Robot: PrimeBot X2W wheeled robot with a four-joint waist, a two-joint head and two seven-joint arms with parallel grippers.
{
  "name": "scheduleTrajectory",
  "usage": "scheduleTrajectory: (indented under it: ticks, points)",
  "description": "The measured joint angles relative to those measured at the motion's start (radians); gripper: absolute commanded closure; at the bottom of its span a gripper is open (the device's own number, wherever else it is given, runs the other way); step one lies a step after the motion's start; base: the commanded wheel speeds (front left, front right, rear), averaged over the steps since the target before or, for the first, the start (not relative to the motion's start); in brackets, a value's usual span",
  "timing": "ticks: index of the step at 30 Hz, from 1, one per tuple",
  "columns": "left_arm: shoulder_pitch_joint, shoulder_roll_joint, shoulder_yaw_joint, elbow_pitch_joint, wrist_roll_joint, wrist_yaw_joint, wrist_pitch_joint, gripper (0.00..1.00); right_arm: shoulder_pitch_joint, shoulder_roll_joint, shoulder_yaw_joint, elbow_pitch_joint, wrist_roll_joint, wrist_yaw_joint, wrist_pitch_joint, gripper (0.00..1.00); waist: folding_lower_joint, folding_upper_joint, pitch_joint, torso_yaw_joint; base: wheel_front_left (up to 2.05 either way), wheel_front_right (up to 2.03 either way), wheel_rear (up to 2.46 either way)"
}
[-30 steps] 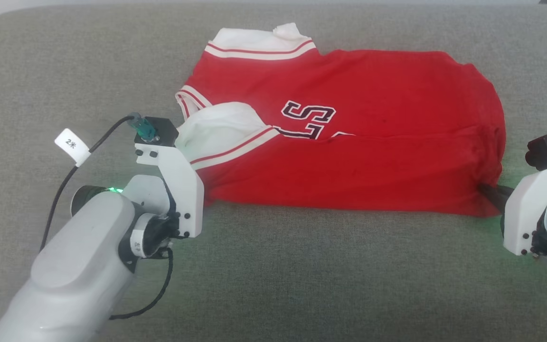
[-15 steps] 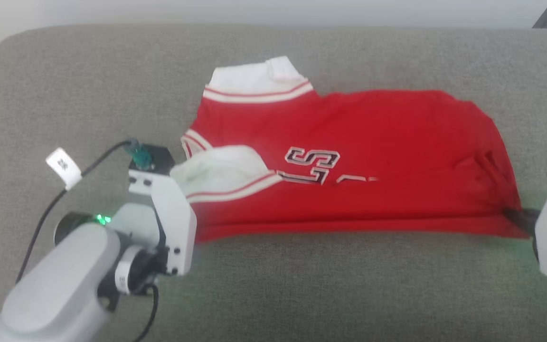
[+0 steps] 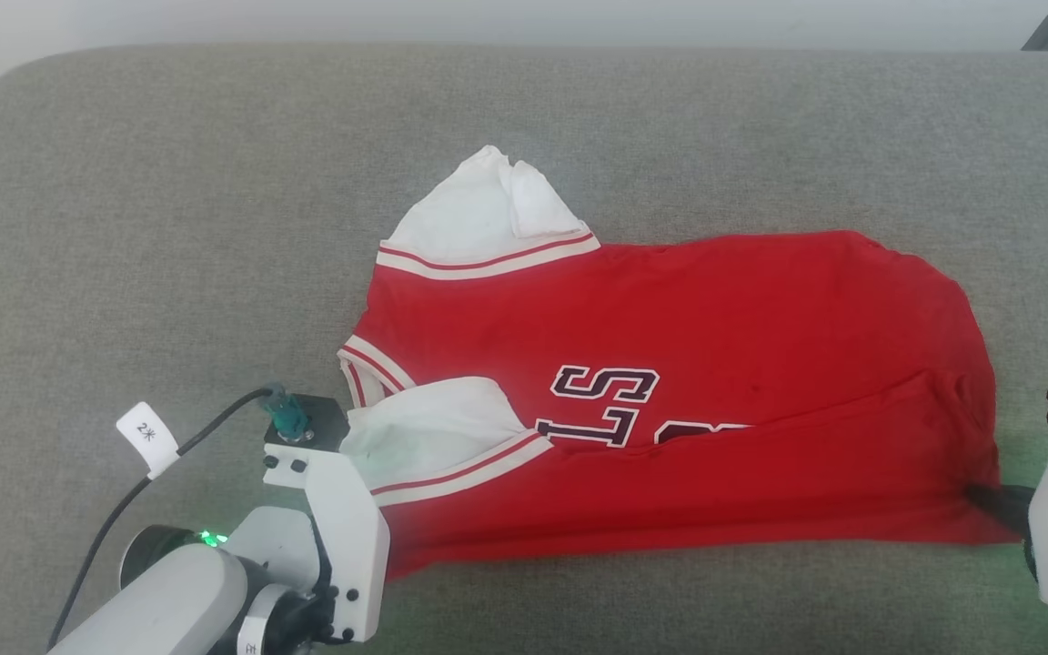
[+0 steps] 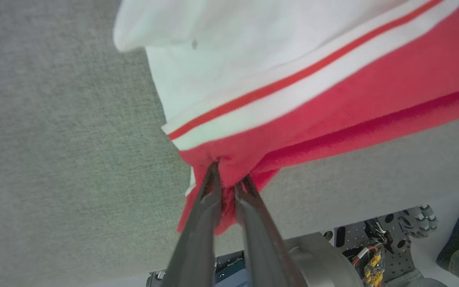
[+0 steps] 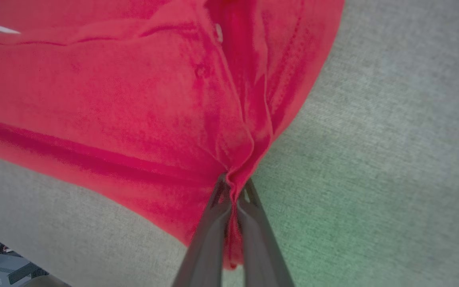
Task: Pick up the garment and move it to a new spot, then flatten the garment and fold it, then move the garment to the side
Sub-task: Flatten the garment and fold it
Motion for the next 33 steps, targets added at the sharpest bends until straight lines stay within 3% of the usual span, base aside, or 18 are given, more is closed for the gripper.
scheduleTrajectory:
  ticks: [2,3,4,5,6,14,19,25,33]
  points:
    - [0.000,-0.010,0.002,0.030,-0.004,-0.008,-0.012,0.53,-0.003,0.015,0.000,0.016,-0.018,0.000,-0.010,0.95,0.0000,0.0000,0.002,-0.002,0.00,0.00,0.00]
    - [0.000,-0.015,0.002,0.046,-0.006,-0.013,-0.018,0.05,-0.007,0.026,0.001,0.026,-0.019,0.000,-0.012,0.75,0.0000,0.0000,0.002,-0.003,0.00,0.00,0.00]
    - [0.000,-0.020,0.005,0.058,-0.009,-0.017,-0.025,0.00,-0.012,0.033,0.004,0.034,-0.022,0.000,-0.016,0.63,0.0000,0.0000,0.001,-0.005,0.00,0.00,0.00]
    - [0.000,-0.024,0.007,0.068,-0.011,-0.018,-0.030,0.00,-0.016,0.036,0.009,0.039,-0.027,0.000,-0.016,0.36,0.0000,0.0000,0.000,-0.007,0.00,0.00,0.00]
    - [-0.001,-0.024,0.009,0.074,-0.011,-0.018,-0.031,0.00,-0.019,0.039,0.013,0.040,-0.031,0.000,-0.020,0.00,0.0000,0.0000,-0.001,-0.009,0.00,0.00,0.00]
    - [-0.036,0.043,0.035,-0.016,-0.004,0.002,0.014,0.00,-0.020,0.046,-0.002,0.023,-0.025,0.000,-0.054,0.00,0.0000,0.0000,-0.021,-0.027,0.00,0.00,0.00]
    - [-0.122,0.095,0.057,-0.091,0.033,-0.002,0.041,0.00,-0.037,0.057,-0.047,-0.027,-0.037,-0.001,-0.136,0.00,0.0000,0.0000,-0.027,-0.049,0.00,0.00,0.00]
    - [-0.264,0.095,0.081,-0.054,0.054,-0.070,0.026,0.00,-0.106,0.114,-0.090,-0.075,-0.107,-0.001,-0.348,0.00,0.0000,0.0000,-0.016,-0.095,0.00,0.00,0.00]
    - [-0.453,0.060,0.095,0.153,0.086,-0.167,-0.016,0.00,-0.221,0.200,-0.082,-0.064,-0.226,-0.001,-0.660,0.00,0.0000,0.0000,0.027,-0.186,0.00,0.00,0.00]
